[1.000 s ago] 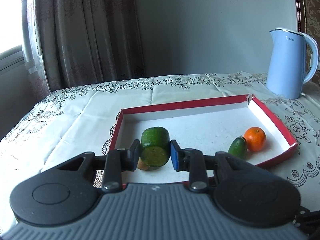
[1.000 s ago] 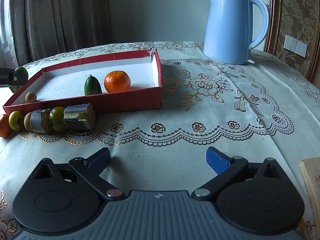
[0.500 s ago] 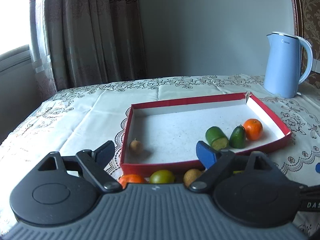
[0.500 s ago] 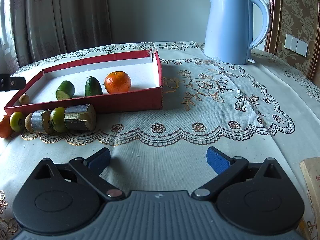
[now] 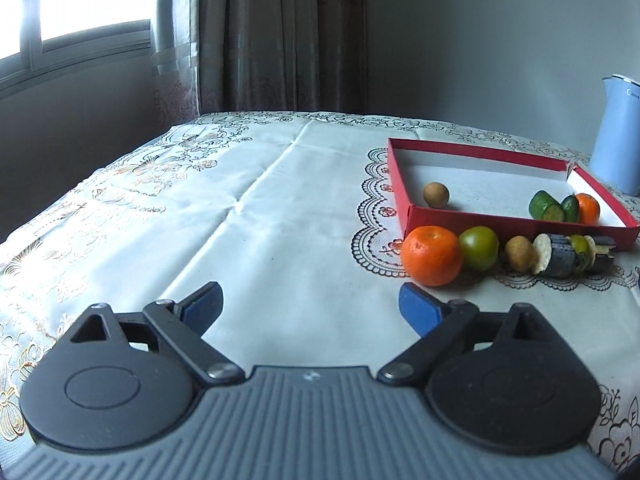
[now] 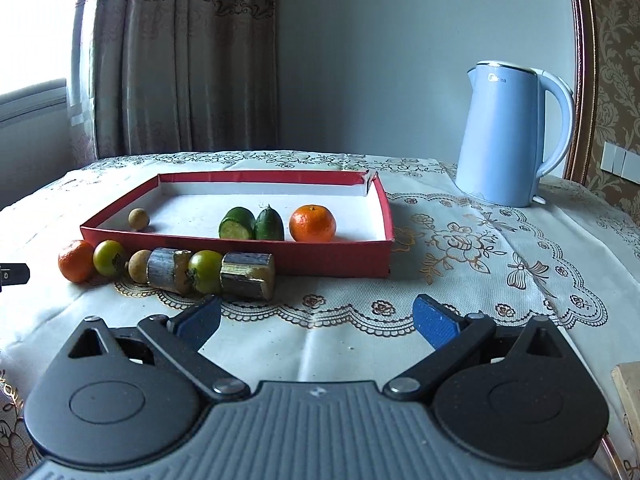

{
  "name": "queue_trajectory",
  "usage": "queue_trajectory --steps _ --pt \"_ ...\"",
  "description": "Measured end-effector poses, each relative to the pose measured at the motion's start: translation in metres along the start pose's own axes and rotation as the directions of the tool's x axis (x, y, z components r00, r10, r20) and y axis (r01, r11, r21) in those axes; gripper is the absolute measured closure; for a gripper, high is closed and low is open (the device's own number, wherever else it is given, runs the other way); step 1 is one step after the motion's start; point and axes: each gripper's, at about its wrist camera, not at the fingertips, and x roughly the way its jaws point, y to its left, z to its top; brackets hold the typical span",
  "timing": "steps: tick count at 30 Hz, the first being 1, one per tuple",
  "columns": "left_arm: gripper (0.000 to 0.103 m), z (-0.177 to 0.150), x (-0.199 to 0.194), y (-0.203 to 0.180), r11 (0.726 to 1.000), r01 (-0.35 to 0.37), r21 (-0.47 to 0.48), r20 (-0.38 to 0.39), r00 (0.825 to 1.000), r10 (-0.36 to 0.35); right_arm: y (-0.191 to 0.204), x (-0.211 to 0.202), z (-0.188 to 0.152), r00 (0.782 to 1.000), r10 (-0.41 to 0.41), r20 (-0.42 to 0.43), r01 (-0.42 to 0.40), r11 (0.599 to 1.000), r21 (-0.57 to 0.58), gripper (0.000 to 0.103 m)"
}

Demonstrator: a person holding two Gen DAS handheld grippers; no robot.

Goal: Organize fruits
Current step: 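Move the right gripper toward the dark eggplant slice beside the tray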

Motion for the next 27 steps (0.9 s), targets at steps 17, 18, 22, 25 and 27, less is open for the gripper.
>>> queue_trajectory --steps 17,18,22,25,27 --pt "0.005 0.000 -0.003 0.012 0.996 0.063 -0.066 0.031 0.998 -0.061 0.033 0.029 0.020 0.998 -0.065 -0.003 0.065 0.998 -0.024 0.006" --pt "0.005 0.000 -0.003 0.013 0.996 0.064 -0.069 0.032 0.998 -0.062 0.033 0.031 0.021 0.998 -0.069 -0.009 0.068 0.997 -0.021 0.013" --pt "0.005 0.000 -0.003 0.015 0.994 0.072 -0.079 0.034 0.997 -0.069 0.035 0.040 0.025 0.997 -0.065 -0.029 0.065 0.998 -0.016 0.017" --pt "0.005 0.000 -0.003 0.015 0.994 0.072 -0.085 0.036 0.997 -0.069 0.037 0.046 0.026 0.997 -0.057 -0.043 0.056 0.998 -0.020 0.017" --pt "0.005 0.000 -0.003 0.016 0.993 0.074 -0.088 0.037 0.997 -0.071 0.038 0.050 0.027 0.996 -0.066 -0.055 0.065 0.998 -0.020 0.017"
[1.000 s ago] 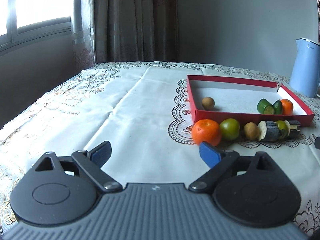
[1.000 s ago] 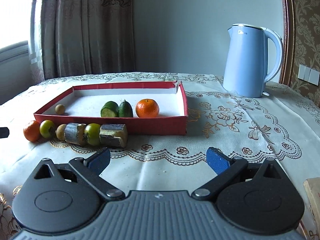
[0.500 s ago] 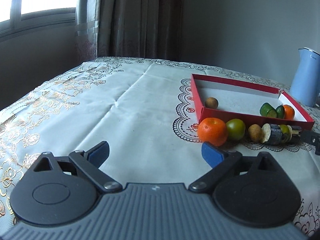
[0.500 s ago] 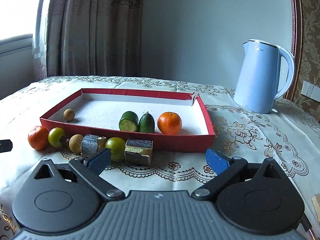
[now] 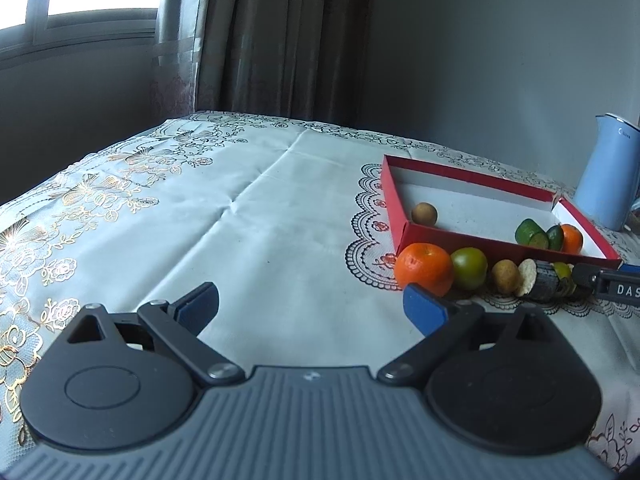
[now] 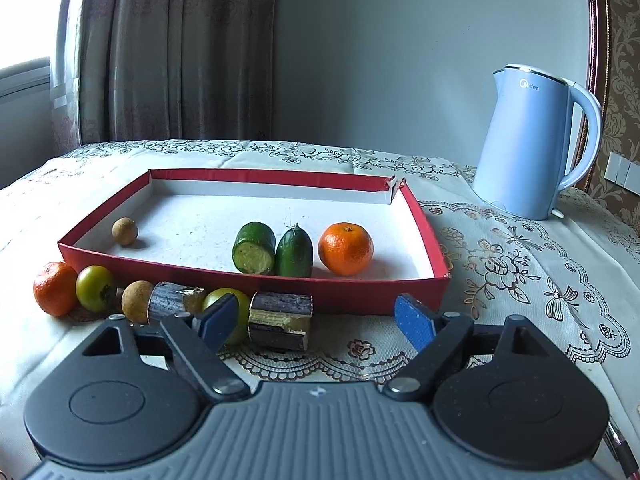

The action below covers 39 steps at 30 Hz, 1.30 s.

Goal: Organize fruits
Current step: 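Move the right gripper toward the dark eggplant slice beside the tray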

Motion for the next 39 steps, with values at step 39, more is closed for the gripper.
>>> queue_trajectory --steps 39 --pt "0.004 0.000 0.004 0.002 1.000 -0.003 -0.016 -0.017 1.000 0.003 -0.010 0.028 0.002 0.993 0.078 -0.093 -0.073 0.996 0.055 0.054"
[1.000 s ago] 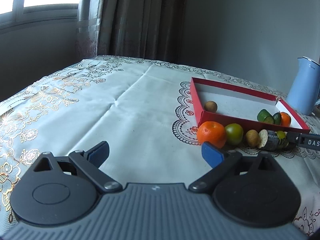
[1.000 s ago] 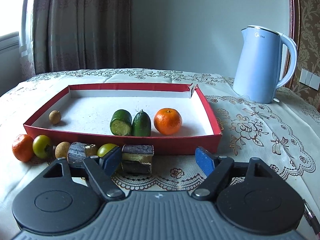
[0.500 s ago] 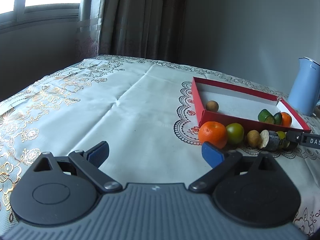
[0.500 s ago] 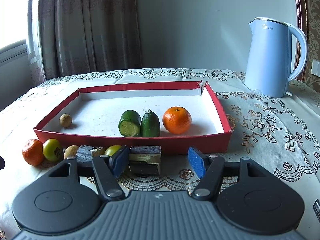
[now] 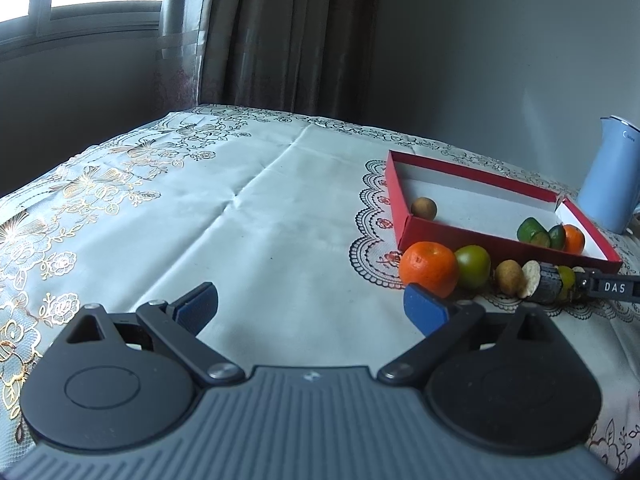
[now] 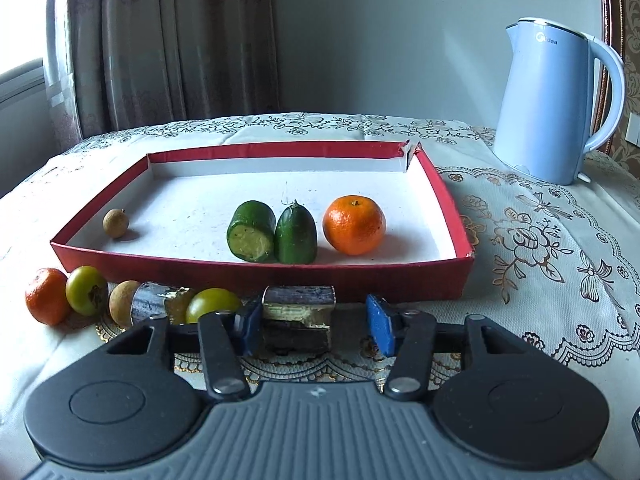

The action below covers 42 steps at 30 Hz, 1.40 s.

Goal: Organize fruits
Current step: 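Move the right gripper toward the dark eggplant slice beside the tray, then close the right gripper on the eggplant slice, then lift the eggplant slice with the right gripper and release it in the tray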

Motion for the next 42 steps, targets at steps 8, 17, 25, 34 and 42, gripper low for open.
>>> queue_trajectory --steps 8,17,25,34,42 --pt "0.004 0.000 0.000 0.000 1.000 -0.001 -0.003 0.007 1.000 0.001 0.006 -0.008 0.000 1.000 0.008 0.027 -0.007 1.000 -0.021 0.070" --pt "0.004 0.000 -0.001 0.000 1.000 -0.007 -0.003 0.009 1.000 0.007 0.018 -0.035 0.011 0.994 -0.021 0.110 0.029 0.997 -0.071 0.070" --pt "0.004 0.000 0.000 -0.001 1.000 -0.015 -0.001 0.006 1.000 0.015 0.027 -0.041 0.029 0.988 -0.013 0.152 0.029 0.994 -0.103 0.070" --pt "0.004 0.000 0.001 -0.001 1.000 -0.015 0.002 0.003 1.000 0.015 0.038 -0.043 0.039 0.985 0.002 0.170 0.021 0.991 -0.130 0.070" --pt "0.004 0.000 0.001 0.000 1.000 -0.012 0.005 -0.002 1.000 0.012 0.057 -0.038 0.053 0.981 0.074 0.180 -0.039 0.981 -0.188 0.070"
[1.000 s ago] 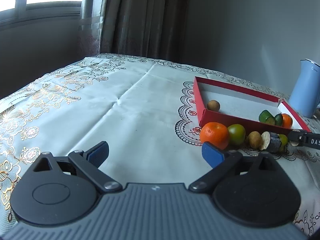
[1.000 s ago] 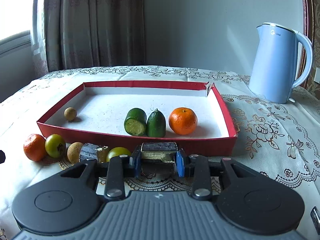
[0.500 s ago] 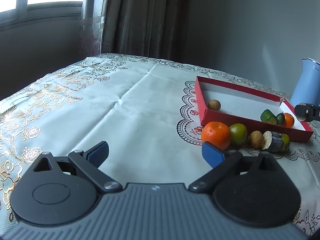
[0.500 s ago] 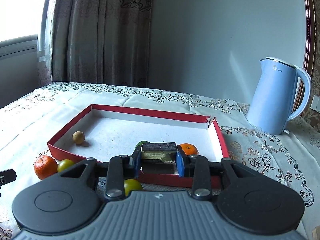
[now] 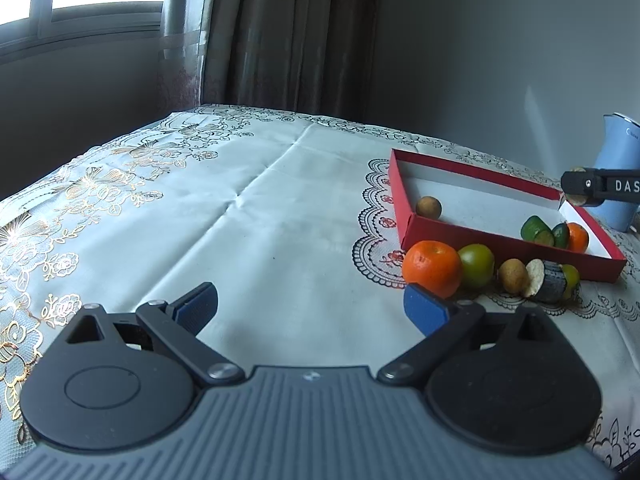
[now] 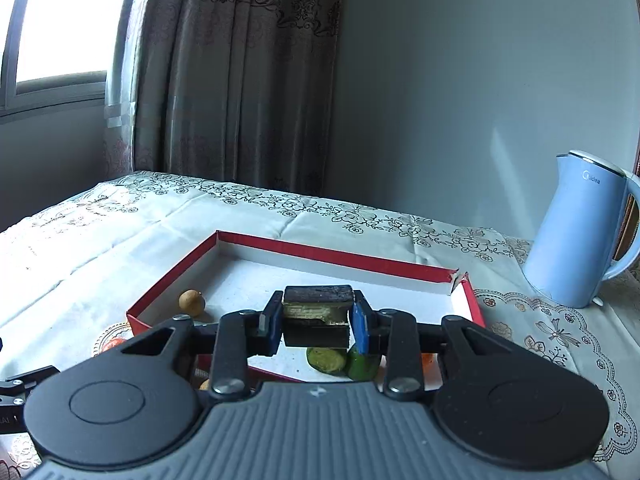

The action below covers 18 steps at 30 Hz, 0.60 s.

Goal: Organize fruits
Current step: 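Lift the eggplant slice with the right gripper and release it in the tray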

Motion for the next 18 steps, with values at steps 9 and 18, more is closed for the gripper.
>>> queue_trajectory --steps 9,18 --pt "0.005 0.000 0.001 0.000 1.000 -0.009 -0.005 -0.005 1.000 0.009 0.017 0.057 0.008 0.991 0.091 -0.103 -0.093 0.996 -0.010 0.069" --pt "0.005 0.000 0.000 0.002 1.000 -0.019 -0.012 0.004 1.000 0.019 -0.021 -0.009 -0.017 0.997 0.069 0.033 -0.071 0.995 0.063 0.032"
